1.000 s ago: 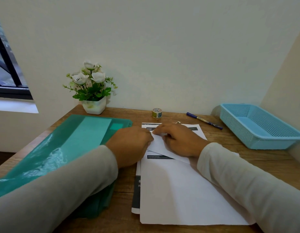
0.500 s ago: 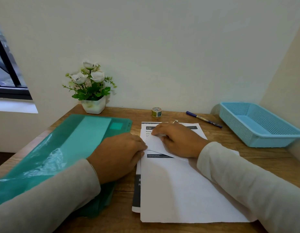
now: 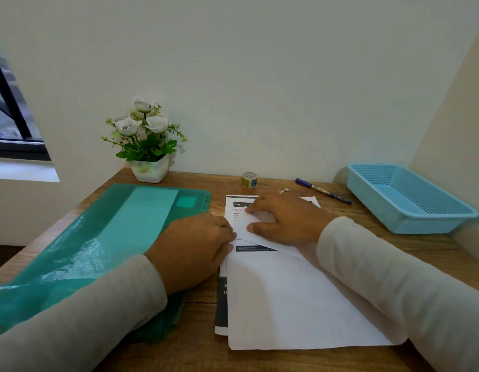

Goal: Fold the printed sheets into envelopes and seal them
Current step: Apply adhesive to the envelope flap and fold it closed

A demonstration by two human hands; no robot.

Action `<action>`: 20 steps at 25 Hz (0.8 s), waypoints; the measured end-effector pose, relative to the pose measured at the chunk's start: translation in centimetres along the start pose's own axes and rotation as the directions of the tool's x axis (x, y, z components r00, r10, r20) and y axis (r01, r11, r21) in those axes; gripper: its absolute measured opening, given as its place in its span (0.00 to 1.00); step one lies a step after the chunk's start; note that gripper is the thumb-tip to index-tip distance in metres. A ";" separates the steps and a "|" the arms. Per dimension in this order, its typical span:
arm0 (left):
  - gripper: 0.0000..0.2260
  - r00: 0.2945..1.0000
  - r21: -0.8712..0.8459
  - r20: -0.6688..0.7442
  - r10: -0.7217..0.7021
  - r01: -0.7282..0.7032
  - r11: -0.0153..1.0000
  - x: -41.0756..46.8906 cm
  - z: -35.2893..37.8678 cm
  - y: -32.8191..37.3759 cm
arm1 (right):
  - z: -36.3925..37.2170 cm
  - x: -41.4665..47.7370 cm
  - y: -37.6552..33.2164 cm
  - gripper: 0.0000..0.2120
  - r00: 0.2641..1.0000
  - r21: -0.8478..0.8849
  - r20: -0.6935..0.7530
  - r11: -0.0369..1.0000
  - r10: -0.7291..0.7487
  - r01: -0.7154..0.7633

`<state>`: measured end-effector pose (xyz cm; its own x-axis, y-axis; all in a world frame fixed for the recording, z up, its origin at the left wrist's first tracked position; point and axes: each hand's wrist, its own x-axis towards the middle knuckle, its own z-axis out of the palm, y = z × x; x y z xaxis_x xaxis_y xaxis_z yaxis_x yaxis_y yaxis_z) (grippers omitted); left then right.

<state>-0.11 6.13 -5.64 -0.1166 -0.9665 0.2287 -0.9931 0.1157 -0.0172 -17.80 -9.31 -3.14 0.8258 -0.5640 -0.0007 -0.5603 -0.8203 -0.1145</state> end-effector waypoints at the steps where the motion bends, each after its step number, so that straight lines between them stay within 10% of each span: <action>1: 0.20 1.000 -0.004 -0.009 0.003 -0.003 1.000 -0.1 0.0 0.1 | -0.5 -0.7 0.3 0.33 0.998 -0.015 0.037 0.999 0.050 -0.049; 6: 0.19 0.996 -0.065 -0.093 0.001 -0.007 0.998 -0.5 0.2 -0.1 | -2.9 -3.4 2.3 0.52 0.945 -0.015 0.178 0.961 0.273 -0.275; 15: 0.16 0.988 -0.242 -0.129 -0.084 0.050 0.969 -0.8 0.6 -0.2 | -3.1 -3.0 3.1 0.12 0.994 0.190 -0.020 0.976 0.108 -0.103; 20: 0.15 0.937 -0.714 -0.211 -0.278 0.046 0.699 -0.5 -1.7 -0.3 | -4.5 -3.4 2.6 0.10 0.992 0.607 -0.121 0.788 -0.033 0.100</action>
<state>0.22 6.96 -4.08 0.1686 -0.8894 0.4248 -0.6926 0.1998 0.6931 -22.36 -10.00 1.05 0.8299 -0.5441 0.1236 -0.3199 -0.6455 -0.6936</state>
